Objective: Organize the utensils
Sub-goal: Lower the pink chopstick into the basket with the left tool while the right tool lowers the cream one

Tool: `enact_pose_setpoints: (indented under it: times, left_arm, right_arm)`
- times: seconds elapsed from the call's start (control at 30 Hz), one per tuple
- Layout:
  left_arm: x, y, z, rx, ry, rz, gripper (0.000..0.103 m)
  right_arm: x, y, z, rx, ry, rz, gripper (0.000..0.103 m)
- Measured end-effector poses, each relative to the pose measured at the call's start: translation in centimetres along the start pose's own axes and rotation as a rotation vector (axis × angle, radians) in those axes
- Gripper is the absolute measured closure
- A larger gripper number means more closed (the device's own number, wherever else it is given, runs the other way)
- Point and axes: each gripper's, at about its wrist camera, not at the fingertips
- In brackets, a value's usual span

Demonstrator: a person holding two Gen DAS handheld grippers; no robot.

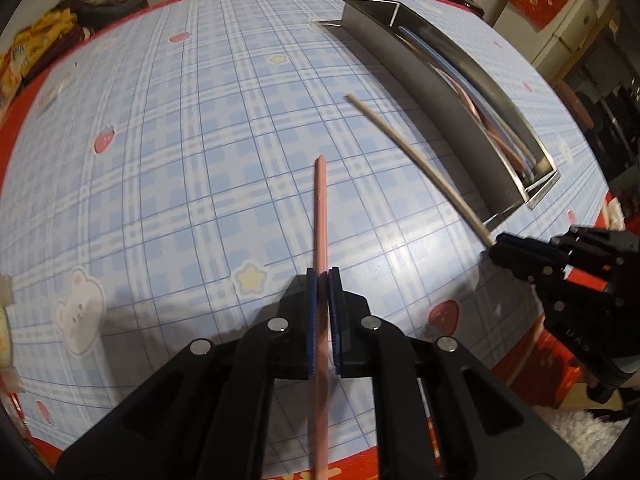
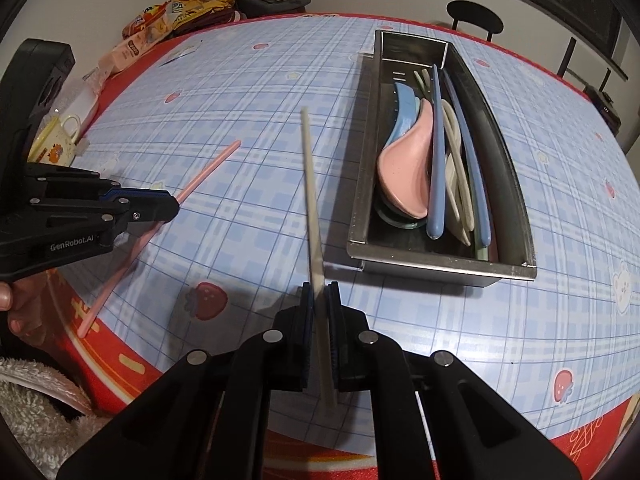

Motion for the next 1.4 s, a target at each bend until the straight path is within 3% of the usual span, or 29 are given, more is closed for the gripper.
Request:
enact_pose_setpoints:
  times: [0.23,0.4,1.03,1.4]
  left_arm:
    - [3.0,-0.1,1.0,0.000,0.107,0.172,0.093]
    - [3.9,-0.7,2.9,-0.045,0.159,0.212,0.093]
    - [4.0,-4.1,8.5,-0.190,0.252,0.205,0.093]
    - [3.3,-5.5,11.0,-0.250,0.281,0.178,0.093]
  right_arm:
    - [0.1,-0.3,1.5,-0.021,-0.069,-0.042,0.096]
    - [0.0,-1.2,2.5,-0.055,-0.098,-0.070,0.096]
    - [-1.5,-5.0,6.7,-0.234,-0.097,-0.118,0.096]
    - [-2.8,-5.6,8.0,-0.277,-0.073,-0.143,0.096]
Point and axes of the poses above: each gripper's, at about its wrist camera, not at the fingertips, and z roughly against the way its jaws point, x to its left, y to its underside, and after that the axes turned 11 degrees about -x, right-handed
